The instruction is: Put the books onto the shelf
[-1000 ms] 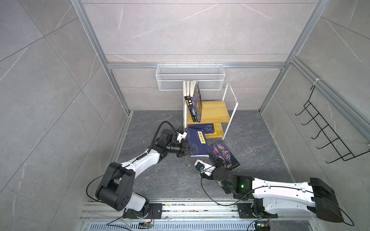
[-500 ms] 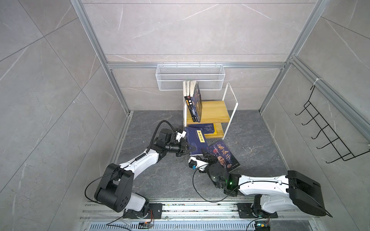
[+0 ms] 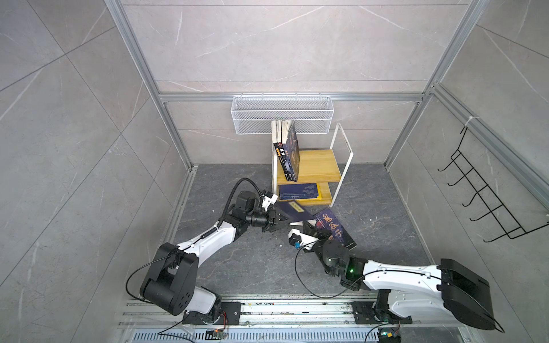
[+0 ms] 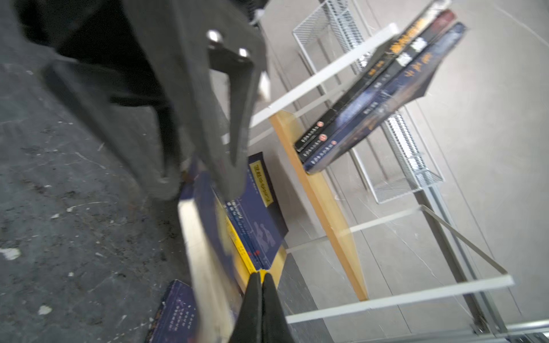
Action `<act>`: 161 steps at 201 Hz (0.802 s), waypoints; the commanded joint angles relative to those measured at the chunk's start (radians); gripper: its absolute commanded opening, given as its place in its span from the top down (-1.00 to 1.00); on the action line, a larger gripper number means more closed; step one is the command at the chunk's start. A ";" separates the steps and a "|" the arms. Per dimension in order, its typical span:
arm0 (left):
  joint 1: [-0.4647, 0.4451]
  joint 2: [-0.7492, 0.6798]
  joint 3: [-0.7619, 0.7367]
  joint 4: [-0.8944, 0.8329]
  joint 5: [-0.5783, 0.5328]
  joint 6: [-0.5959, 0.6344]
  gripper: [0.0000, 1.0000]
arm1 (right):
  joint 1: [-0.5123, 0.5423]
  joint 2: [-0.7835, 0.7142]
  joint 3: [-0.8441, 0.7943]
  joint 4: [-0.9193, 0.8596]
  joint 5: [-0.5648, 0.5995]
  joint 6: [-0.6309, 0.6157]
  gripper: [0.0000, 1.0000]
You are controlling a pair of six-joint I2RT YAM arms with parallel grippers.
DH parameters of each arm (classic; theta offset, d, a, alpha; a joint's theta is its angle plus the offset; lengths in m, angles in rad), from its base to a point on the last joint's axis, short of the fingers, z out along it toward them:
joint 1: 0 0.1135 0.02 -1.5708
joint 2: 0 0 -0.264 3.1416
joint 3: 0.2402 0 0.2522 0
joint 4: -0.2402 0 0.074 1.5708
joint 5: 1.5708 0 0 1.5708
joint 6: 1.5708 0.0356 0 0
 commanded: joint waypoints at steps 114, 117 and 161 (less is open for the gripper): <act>0.247 -0.114 -0.009 -0.234 -0.084 0.245 -0.67 | -0.042 -0.170 0.058 -0.399 -0.106 0.309 0.91; 0.247 -0.114 -0.014 -0.239 -0.102 0.245 -0.67 | -0.055 -0.158 0.071 -0.432 -0.137 0.353 0.84; 0.247 -0.056 -0.161 -0.161 -0.299 0.159 -0.65 | -0.199 0.011 0.146 -0.495 -0.264 0.856 0.14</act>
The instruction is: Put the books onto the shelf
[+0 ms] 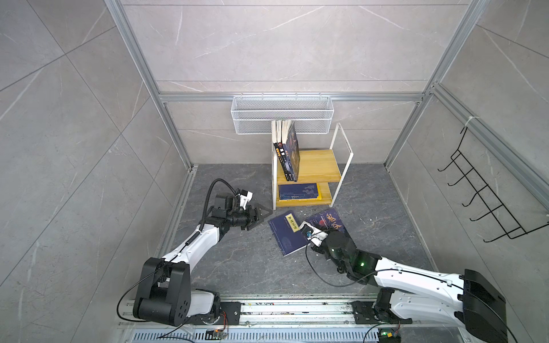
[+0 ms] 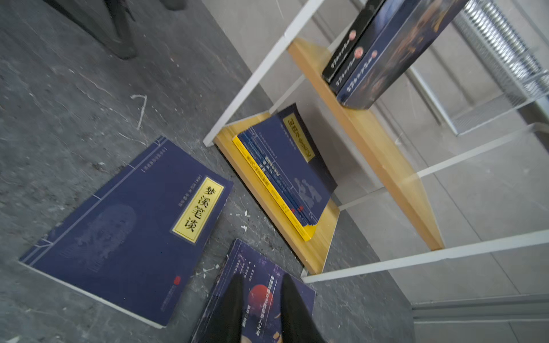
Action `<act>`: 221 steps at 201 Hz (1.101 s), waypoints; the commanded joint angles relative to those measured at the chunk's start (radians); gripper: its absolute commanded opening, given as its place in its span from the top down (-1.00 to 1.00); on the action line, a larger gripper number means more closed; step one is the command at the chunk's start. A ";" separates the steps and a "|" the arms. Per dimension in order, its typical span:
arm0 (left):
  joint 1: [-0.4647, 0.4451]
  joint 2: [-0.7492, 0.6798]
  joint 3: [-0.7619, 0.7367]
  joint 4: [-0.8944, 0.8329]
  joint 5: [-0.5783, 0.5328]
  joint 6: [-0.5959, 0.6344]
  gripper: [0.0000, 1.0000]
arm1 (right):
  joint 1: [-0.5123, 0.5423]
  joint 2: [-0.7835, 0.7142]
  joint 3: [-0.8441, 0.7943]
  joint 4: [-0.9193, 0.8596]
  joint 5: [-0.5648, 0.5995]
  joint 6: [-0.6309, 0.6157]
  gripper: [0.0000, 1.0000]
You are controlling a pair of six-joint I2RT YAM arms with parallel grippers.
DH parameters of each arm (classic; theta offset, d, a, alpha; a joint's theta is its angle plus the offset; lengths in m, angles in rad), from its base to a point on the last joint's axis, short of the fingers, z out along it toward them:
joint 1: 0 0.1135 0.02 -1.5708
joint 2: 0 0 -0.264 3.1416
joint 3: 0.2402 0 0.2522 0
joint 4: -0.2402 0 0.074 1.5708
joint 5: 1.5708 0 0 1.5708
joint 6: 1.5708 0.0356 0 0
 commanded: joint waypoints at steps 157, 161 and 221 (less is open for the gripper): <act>-0.072 0.334 -0.017 0.191 -0.152 -0.208 -0.19 | -0.329 0.619 0.296 -0.126 -0.721 0.932 -0.01; -0.074 0.341 -0.015 0.192 -0.150 -0.208 -0.18 | -0.330 0.623 0.296 -0.122 -0.744 0.935 -0.01; -0.106 0.440 0.004 0.195 -0.143 -0.204 -0.12 | -0.337 0.742 0.320 -0.063 -0.961 1.051 0.02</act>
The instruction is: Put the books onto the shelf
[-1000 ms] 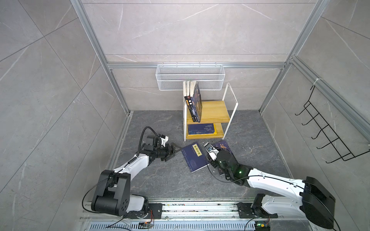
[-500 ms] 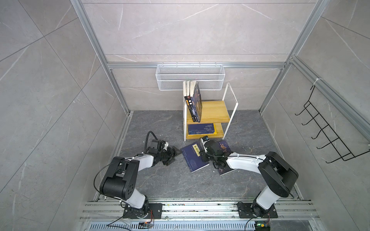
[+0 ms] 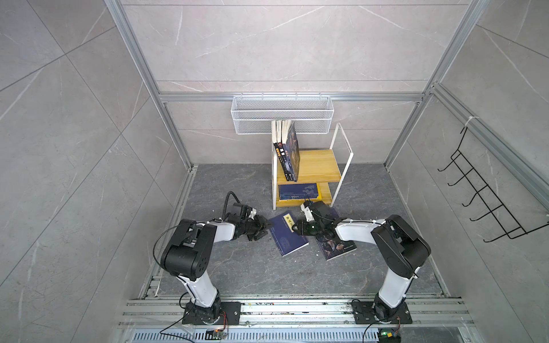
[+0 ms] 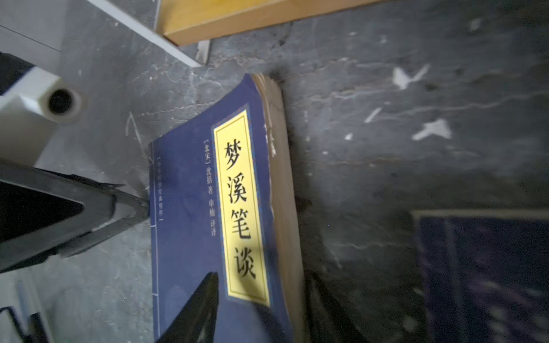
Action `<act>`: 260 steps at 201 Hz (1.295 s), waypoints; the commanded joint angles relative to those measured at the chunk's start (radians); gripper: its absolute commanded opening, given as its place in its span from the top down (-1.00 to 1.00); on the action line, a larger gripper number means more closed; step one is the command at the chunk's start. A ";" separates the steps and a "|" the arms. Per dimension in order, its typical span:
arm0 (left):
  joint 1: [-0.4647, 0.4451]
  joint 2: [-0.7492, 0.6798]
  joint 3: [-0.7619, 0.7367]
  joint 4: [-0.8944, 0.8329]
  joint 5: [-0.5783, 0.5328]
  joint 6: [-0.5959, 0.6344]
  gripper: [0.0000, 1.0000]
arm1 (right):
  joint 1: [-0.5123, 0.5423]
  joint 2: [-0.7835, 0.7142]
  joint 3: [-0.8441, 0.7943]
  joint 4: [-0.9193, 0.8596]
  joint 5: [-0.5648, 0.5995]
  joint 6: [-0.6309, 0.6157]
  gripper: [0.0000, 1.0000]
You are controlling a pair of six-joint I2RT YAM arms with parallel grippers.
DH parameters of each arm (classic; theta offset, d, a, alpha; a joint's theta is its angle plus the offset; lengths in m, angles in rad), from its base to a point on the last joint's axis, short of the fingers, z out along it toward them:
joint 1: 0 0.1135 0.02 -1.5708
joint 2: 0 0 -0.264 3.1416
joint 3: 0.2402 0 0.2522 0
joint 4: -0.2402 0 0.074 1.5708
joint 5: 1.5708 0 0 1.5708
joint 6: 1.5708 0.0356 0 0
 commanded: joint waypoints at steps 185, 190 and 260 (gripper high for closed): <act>-0.093 -0.003 0.010 -0.048 0.071 -0.003 0.24 | 0.078 0.131 -0.221 0.918 -0.155 0.755 -0.15; -0.093 -0.007 0.002 -0.038 0.068 -0.007 0.24 | 0.080 0.134 -0.218 0.925 -0.155 0.756 -0.15; -0.085 -0.087 -0.005 -0.065 0.057 0.045 0.13 | 0.067 0.003 -0.247 0.714 -0.159 0.619 0.61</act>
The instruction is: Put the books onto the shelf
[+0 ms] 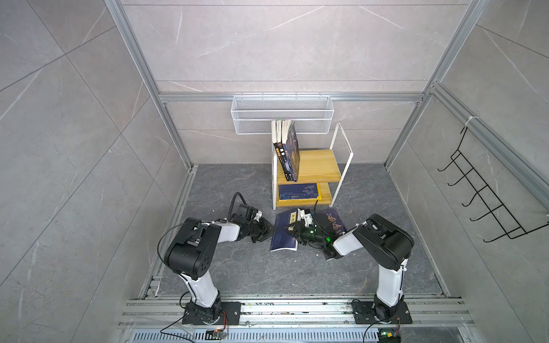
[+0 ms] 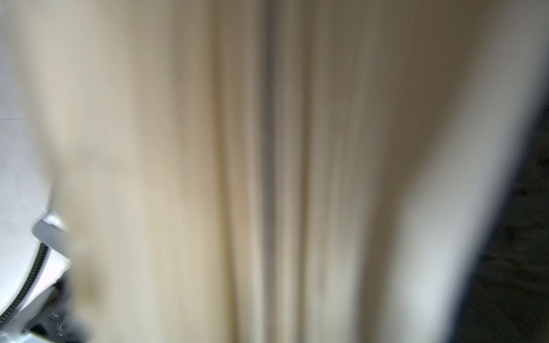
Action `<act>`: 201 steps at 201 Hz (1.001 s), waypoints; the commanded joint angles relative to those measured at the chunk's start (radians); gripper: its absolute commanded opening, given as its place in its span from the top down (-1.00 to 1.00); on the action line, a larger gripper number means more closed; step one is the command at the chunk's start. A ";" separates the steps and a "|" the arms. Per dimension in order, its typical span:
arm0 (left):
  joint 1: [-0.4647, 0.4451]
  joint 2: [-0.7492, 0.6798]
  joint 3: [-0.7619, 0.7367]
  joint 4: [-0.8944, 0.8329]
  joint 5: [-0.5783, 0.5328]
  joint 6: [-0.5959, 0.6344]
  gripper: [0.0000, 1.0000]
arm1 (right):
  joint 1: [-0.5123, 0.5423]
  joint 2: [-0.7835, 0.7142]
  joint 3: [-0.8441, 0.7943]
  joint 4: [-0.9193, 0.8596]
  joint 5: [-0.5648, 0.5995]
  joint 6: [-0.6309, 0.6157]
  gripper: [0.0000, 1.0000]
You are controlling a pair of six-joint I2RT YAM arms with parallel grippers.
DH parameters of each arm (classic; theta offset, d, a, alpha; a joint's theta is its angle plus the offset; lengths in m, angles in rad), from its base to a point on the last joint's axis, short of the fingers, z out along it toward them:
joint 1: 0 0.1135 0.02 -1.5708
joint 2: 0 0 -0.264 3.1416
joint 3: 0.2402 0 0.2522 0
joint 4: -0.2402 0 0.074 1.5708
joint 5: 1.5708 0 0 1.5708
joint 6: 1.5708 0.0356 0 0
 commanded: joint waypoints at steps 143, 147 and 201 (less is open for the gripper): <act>0.309 -0.478 0.275 -0.771 0.370 1.205 -0.93 | -0.001 -0.465 0.463 -1.371 -0.184 -1.397 1.00; 0.312 -0.479 0.281 -0.790 0.385 1.232 -0.94 | 0.001 -0.465 0.469 -1.380 -0.194 -1.429 1.00; 0.319 -0.476 0.312 -0.922 0.567 1.436 -0.99 | 0.039 -0.400 0.606 -1.549 -0.228 -1.675 1.00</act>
